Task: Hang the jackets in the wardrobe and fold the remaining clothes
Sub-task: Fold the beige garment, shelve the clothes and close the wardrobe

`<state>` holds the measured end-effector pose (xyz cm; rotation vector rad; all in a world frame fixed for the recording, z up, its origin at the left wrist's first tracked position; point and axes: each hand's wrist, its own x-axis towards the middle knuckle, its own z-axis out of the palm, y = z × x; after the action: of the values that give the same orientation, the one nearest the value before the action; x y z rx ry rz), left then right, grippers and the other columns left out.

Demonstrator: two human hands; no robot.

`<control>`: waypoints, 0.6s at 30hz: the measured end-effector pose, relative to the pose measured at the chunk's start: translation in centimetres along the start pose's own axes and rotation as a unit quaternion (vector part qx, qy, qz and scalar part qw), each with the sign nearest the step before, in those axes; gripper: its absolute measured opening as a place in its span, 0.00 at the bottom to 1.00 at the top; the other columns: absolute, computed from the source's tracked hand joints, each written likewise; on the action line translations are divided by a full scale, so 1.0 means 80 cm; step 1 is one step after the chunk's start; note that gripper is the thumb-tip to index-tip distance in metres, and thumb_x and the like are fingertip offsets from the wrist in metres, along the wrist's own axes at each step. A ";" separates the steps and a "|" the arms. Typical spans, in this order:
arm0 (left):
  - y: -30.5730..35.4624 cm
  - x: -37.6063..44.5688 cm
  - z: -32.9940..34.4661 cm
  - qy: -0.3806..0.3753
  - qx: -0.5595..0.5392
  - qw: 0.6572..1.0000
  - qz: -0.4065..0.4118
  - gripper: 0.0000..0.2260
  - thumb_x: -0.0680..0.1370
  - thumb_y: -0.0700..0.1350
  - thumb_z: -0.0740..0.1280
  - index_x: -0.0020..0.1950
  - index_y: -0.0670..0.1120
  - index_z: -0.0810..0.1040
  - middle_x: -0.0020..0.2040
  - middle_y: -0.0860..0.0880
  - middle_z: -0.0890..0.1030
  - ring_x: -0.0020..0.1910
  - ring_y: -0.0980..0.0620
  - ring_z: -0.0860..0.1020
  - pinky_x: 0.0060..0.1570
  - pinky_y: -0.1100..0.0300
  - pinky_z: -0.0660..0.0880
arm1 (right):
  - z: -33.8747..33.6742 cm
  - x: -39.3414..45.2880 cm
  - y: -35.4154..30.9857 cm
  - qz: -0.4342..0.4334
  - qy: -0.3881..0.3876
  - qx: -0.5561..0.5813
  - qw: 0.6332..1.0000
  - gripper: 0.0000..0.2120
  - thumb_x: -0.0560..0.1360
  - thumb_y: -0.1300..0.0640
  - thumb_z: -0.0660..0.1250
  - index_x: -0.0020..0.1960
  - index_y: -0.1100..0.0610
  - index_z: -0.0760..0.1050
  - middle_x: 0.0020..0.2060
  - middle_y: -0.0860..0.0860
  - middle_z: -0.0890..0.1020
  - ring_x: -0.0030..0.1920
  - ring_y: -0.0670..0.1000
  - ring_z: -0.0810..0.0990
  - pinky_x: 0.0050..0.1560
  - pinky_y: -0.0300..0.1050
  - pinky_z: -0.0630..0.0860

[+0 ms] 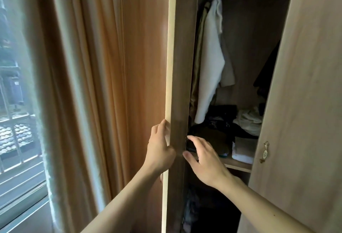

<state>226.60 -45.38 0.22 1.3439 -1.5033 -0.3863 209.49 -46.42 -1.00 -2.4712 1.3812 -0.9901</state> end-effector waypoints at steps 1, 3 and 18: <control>0.002 -0.001 0.004 -0.005 -0.001 1.000 0.011 0.38 0.69 0.39 0.71 0.77 0.53 0.60 0.65 0.59 0.66 0.59 0.60 0.66 0.55 0.64 0.71 | -0.002 0.000 0.000 0.004 0.004 0.000 1.000 0.28 0.81 0.41 0.58 0.78 0.48 0.58 0.75 0.46 0.65 0.75 0.47 0.61 0.73 0.44 0.62; 0.008 -0.003 0.010 -0.011 -0.006 1.000 0.027 0.38 0.66 0.45 0.69 0.75 0.54 0.62 0.62 0.61 0.66 0.57 0.60 0.68 0.54 0.64 0.71 | -0.007 -0.002 0.004 0.011 0.006 -0.006 1.000 0.28 0.81 0.41 0.57 0.78 0.48 0.57 0.75 0.45 0.64 0.75 0.47 0.61 0.72 0.43 0.61; 0.052 -0.013 0.100 -0.093 -0.095 0.984 0.120 0.35 0.71 0.32 0.64 0.75 0.56 0.64 0.66 0.59 0.68 0.68 0.61 0.69 0.67 0.63 0.69 | -0.029 -0.029 0.096 0.040 0.021 0.010 0.999 0.32 0.77 0.32 0.53 0.78 0.35 0.46 0.75 0.42 0.63 0.74 0.44 0.63 0.70 0.47 0.69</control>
<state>217.62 -46.19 -0.30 0.9846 -1.7151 -0.4974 201.76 -48.48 -3.53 -2.3735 1.4626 -1.0379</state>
